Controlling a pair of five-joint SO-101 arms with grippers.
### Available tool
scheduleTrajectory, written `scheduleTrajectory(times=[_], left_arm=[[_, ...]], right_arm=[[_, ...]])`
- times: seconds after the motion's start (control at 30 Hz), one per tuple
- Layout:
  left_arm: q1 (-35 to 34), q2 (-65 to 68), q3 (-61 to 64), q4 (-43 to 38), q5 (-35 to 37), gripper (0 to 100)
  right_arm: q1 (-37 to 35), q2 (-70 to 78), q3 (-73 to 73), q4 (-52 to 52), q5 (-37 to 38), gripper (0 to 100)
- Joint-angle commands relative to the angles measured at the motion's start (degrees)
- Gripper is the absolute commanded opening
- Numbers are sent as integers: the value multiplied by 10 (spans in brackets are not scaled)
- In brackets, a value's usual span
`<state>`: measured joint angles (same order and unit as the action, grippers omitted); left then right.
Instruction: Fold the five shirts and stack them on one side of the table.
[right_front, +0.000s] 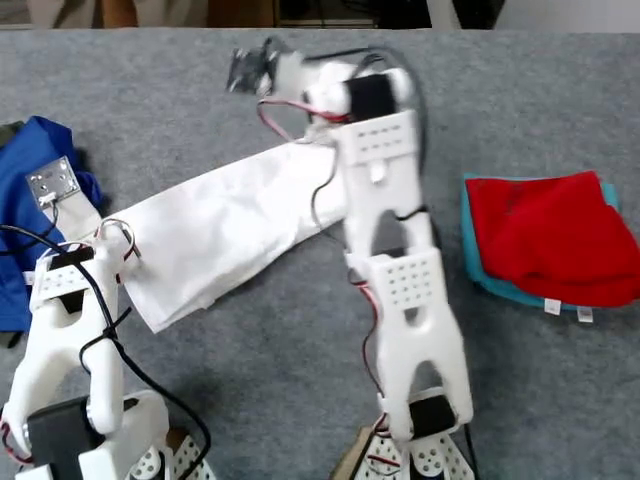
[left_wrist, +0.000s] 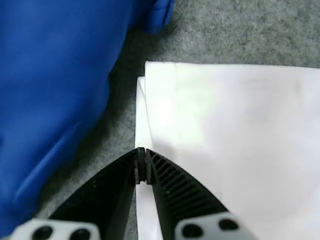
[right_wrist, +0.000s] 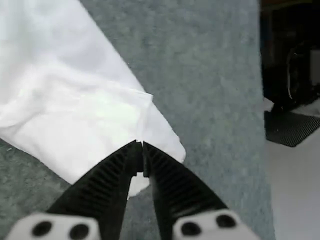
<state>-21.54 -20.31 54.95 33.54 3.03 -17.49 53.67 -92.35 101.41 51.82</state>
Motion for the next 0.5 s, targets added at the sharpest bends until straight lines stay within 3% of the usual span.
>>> scheduleTrajectory(times=[0.0,0.2,0.33,0.47], left_arm=[[-1,-8,-87,105,1,72],[-5,16,-271,344,3,147],[-5,83,-332,404,2,150],[-24,195,-360,411,-2,150]], right_arm=[[58,-93,-8,10,-63,6],[134,-164,136,10,-79,5],[160,-217,259,10,-78,5],[179,-266,359,9,-77,5]])
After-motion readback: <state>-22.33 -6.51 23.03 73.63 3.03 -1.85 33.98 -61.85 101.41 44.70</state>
